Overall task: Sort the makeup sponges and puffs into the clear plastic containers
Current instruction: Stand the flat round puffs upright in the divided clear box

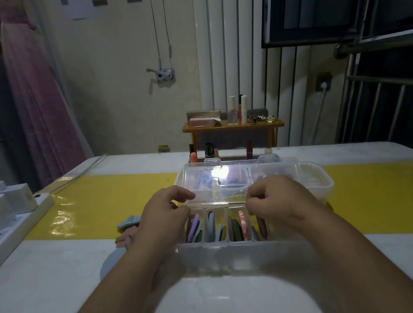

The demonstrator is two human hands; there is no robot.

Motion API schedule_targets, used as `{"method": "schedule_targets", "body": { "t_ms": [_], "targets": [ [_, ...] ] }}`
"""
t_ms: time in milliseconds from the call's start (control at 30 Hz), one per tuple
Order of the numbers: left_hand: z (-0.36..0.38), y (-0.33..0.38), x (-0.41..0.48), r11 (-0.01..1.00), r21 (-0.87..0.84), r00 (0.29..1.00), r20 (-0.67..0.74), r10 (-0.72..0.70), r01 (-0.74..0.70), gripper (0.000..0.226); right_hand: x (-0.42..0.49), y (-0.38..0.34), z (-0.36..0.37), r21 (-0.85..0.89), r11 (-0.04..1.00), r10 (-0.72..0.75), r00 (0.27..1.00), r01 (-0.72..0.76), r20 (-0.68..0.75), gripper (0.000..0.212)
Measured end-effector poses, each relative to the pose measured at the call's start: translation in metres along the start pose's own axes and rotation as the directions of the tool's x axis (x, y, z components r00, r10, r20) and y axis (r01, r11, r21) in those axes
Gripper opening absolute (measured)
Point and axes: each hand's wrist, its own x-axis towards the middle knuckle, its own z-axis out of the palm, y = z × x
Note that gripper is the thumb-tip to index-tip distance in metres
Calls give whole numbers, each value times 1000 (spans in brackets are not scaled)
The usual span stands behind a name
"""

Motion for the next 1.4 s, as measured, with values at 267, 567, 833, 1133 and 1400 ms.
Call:
{"method": "schedule_targets", "body": {
  "t_ms": [267, 567, 833, 1133, 1400],
  "targets": [
    [-1, 0, 0, 1000, -2, 1000, 8, -3, 3, 33, 1, 0, 1, -42, 998, 43, 997, -40, 68, 16],
    [-1, 2, -1, 1000, -15, 1000, 4, -17, 17, 36, 0, -4, -3, -90, 996, 35, 994, -26, 107, 9],
    [-1, -1, 1, 1000, 2, 1000, -16, -27, 27, 34, 0, -3, -4, -59, 997, 58, 990, -51, 131, 11],
    [-4, -4, 1, 999, -43, 996, -85, -21, 17, 32, 0, -1, -4, 32, 999, 27, 998, -29, 51, 18],
    [-26, -15, 7, 919, 368, 970, -238, -57, 144, 42, 2, 1, 5, 74, 997, -37, 999, 38, -5, 18]
  ]
}}
